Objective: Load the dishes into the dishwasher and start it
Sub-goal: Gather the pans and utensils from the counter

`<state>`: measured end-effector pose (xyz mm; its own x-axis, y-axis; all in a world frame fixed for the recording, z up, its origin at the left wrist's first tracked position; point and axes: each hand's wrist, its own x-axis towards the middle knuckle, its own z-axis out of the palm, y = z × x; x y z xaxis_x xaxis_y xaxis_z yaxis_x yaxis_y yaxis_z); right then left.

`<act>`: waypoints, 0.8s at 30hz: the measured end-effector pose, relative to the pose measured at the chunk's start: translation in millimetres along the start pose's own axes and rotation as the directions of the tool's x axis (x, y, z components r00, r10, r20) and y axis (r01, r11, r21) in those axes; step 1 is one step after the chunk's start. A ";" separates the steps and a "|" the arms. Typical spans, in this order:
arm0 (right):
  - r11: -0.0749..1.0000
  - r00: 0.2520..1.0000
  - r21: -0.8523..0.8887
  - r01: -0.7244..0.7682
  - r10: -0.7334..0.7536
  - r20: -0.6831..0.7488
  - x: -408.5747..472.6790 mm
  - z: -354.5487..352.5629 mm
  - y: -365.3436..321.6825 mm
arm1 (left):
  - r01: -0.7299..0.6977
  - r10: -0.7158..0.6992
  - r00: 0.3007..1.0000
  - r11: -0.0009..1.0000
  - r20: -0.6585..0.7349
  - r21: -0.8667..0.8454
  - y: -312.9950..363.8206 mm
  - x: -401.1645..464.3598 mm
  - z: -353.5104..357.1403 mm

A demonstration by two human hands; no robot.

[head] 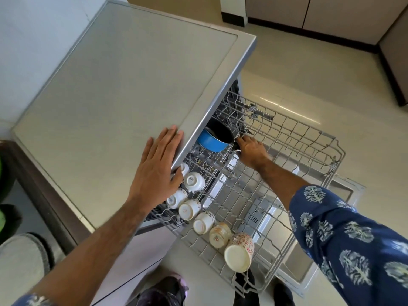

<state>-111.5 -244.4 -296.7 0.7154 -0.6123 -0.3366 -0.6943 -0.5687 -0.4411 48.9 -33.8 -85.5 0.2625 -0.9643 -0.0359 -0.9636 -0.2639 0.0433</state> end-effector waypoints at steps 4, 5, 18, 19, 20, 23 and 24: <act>1.000 1.000 0.021 0.013 -0.013 0.004 -11.3 -6.0 -2.4 | -0.007 0.007 1.000 1.000 0.001 -0.005 0.0 -0.7 0.5; 0.999 1.000 0.045 0.015 -0.015 0.004 -13.7 -7.1 -2.4 | -0.009 0.009 1.000 1.000 0.004 -0.008 -0.5 -0.7 0.6; 0.957 0.956 -0.012 0.289 -0.288 0.053 -119.1 -84.0 -56.7 | -0.003 0.004 0.999 1.000 0.039 -0.002 -0.9 -5.1 -0.7; 0.949 0.948 -0.014 0.314 -0.313 0.055 -130.9 -96.2 -67.4 | 0.025 -0.024 0.998 0.999 0.060 -0.021 4.3 -8.0 -5.7; 0.940 0.939 -0.016 0.340 -0.338 0.060 -142.0 -107.4 -77.3 | 0.060 -0.055 0.995 0.997 0.086 -0.056 11.3 -13.0 -10.7; 0.896 0.896 -0.053 0.440 -0.436 0.080 -165.6 -138.7 -110.8 | 0.133 -0.112 0.981 0.983 0.155 -0.128 23.7 -52.4 -21.4; 0.878 0.879 -0.067 0.473 -0.467 0.095 -171.6 -148.1 -125.8 | 0.146 -0.128 0.979 0.983 0.160 -0.107 22.0 -75.1 -27.8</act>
<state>-158.6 -149.1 -60.3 0.9605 -0.2212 -0.1689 -0.2766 -0.8260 -0.4911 9.4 32.2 -54.2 0.3716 -0.9064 -0.2008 -0.9039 -0.4026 0.1446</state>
